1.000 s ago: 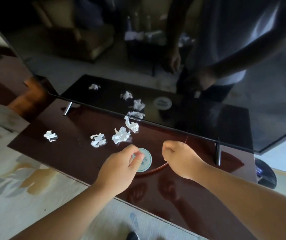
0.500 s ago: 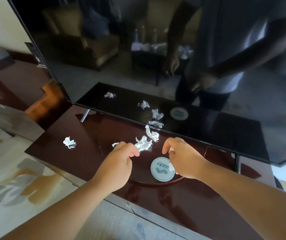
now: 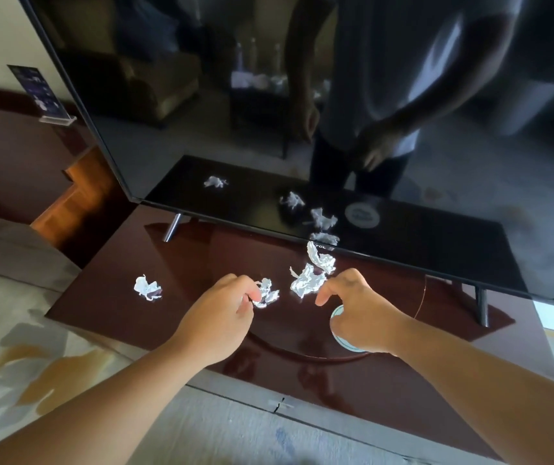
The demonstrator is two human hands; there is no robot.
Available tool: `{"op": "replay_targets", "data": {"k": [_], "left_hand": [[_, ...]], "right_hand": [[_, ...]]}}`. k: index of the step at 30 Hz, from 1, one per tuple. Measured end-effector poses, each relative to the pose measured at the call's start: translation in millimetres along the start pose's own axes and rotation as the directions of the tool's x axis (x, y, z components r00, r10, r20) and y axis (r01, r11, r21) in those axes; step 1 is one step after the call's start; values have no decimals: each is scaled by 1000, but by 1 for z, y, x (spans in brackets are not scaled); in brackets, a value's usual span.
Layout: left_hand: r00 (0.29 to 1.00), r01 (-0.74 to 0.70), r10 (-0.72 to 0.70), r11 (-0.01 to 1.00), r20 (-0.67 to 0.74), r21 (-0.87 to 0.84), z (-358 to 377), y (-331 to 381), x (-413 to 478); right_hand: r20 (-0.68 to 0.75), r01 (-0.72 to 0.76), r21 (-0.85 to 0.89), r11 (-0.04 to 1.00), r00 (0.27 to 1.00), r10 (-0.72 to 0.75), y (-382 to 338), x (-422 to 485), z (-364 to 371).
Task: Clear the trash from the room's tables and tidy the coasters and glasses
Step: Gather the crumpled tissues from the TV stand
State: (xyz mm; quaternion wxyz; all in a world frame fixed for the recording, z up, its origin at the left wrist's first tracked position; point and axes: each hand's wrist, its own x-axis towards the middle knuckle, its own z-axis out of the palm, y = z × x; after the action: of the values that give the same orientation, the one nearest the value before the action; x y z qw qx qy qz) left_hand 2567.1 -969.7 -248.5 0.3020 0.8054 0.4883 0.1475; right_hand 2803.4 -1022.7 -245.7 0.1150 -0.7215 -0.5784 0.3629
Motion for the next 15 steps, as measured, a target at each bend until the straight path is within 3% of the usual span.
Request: {"op": "replay_targets", "data": {"k": [5, 11, 15], "left_hand": [[999, 7, -5, 999, 44, -51, 10, 3, 8], [999, 37, -37, 999, 5, 33, 9, 2, 21], [990, 142, -142, 990, -24, 16, 16, 0, 32]], "right_hand": [[-184, -23, -21, 999, 983, 19, 6, 7, -1], [-132, 20, 138, 990, 991, -2, 4, 23, -21], [-109, 103, 92, 990, 990, -93, 6, 33, -24]]}}
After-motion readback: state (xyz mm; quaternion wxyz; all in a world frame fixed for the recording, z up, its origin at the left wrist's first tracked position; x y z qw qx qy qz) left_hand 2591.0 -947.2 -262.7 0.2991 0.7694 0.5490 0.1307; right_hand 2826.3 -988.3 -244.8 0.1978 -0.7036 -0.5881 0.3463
